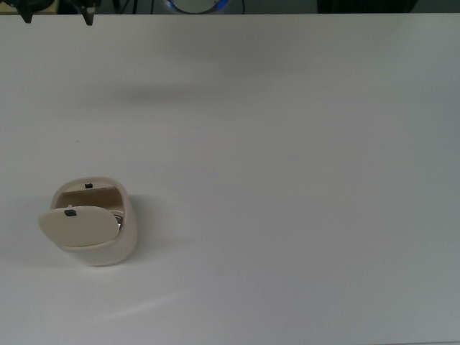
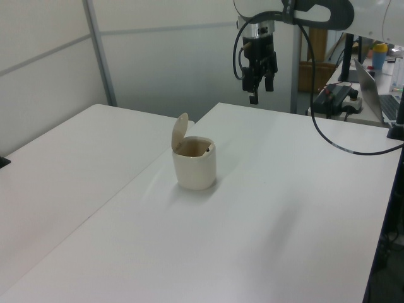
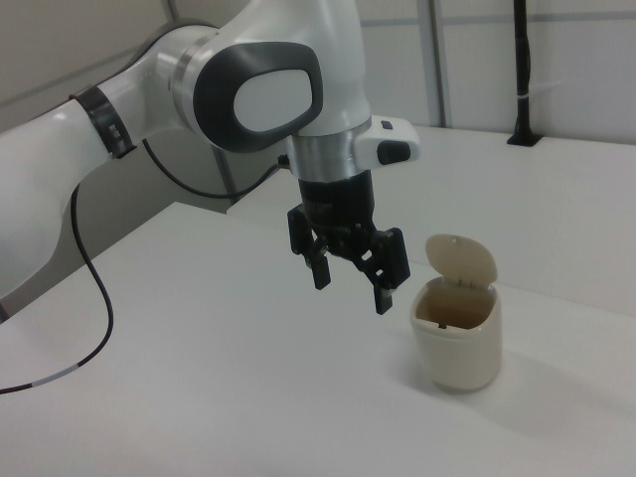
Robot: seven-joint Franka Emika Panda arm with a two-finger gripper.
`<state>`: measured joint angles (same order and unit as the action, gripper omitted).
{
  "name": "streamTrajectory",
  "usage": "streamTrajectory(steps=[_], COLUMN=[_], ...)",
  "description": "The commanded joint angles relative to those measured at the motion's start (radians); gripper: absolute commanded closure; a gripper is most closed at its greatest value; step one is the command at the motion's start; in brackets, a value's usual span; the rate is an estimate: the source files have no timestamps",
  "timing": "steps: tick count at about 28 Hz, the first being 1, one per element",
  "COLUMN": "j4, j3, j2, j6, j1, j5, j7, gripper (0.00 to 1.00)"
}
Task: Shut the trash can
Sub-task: 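Move the gripper down toward the raised lid of the cream trash can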
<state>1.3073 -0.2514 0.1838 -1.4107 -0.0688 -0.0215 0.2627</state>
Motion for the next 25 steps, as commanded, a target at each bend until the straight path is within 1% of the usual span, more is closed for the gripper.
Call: streamTrajectory(steps=[1,6,12,13,17,19,21,24,25], j4=[0.015,0.018,0.02,0.017,0.02,0.021,0.021,0.021,0.021], j3=[-0.002,0.001,0.034,0.035,0.037,0.047,0.055,0.058,0.06], j2=[-0.009,-0.007,0.009,0.025,0.031,0.04,0.062,0.077,0.089], j6=[-0.019,-0.019,-0.024,-0.046,-0.172,-0.259,-0.31,-0.384,-0.433], j1=[0.003,0.006,0.006,0.006,0.007,0.007,0.007,0.009,0.014], j5=[-0.066,-0.069,-0.084,-0.089,-0.121,-0.126,-0.126,-0.126,-0.126], j7=[-0.007,-0.005,-0.005,-0.01,-0.025,-0.057,-0.094,-0.135,-0.149], gripper=[0.0,0.0,0.0,0.0,0.0,0.0,0.0,0.0,0.0])
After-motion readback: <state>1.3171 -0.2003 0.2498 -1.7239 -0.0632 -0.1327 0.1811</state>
